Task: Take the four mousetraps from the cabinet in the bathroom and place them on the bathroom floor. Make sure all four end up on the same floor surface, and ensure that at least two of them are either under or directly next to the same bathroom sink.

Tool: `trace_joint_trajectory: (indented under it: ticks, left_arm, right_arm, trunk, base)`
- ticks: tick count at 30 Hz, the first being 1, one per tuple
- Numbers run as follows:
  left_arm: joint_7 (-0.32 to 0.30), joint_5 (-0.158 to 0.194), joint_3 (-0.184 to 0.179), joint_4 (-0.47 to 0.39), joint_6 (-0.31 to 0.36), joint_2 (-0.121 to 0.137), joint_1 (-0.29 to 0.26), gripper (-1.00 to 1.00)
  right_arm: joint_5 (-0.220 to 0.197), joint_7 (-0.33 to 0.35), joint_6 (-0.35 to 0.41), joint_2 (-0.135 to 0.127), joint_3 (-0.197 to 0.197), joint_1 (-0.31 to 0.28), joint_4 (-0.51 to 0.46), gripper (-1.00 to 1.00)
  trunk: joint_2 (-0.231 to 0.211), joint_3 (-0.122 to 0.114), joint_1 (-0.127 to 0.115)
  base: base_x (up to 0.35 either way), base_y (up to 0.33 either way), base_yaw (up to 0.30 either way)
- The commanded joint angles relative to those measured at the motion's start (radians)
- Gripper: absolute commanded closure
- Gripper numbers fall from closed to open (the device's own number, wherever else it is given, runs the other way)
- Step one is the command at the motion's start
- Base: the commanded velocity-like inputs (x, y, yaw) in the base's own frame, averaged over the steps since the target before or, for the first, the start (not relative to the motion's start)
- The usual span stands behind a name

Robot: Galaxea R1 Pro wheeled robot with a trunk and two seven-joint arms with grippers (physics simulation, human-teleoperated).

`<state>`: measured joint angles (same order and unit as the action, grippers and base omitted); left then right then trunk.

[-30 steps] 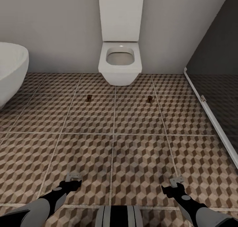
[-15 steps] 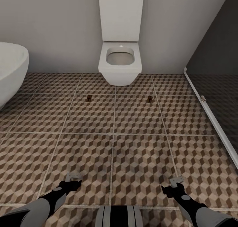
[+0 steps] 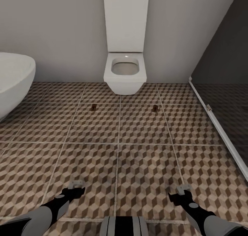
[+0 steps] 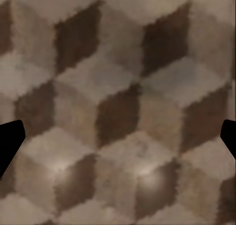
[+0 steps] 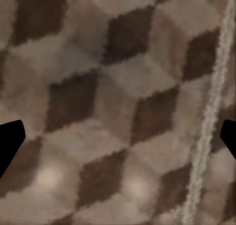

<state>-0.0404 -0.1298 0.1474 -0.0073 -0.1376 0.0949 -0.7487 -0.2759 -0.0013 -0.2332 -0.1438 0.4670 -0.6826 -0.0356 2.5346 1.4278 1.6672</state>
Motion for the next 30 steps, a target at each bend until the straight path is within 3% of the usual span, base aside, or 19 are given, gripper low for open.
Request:
trace_joint_trajectory:
  ticks: [1, 30]
  left_arm:
    - [-0.003, -0.011, 0.009, 0.001, -0.003, 0.0, 0.0, -1.0]
    - [0.008, -0.004, 0.011, 0.001, -0.002, -0.013, 0.0, -1.0]
  right_arm:
    - [-0.009, 0.0, -0.003, 0.0, 0.009, 0.0, 0.0, -1.0]
    - [-0.009, 0.001, -0.002, 0.002, 0.009, 0.0, -0.001, -1.0]
  trunk:
    - [0.0, -0.003, -0.001]
    - [-0.007, -0.116, -0.014]
  base:
    - [0.0, 0.0, 0.0]
    - [0.0, 0.0, 0.0]
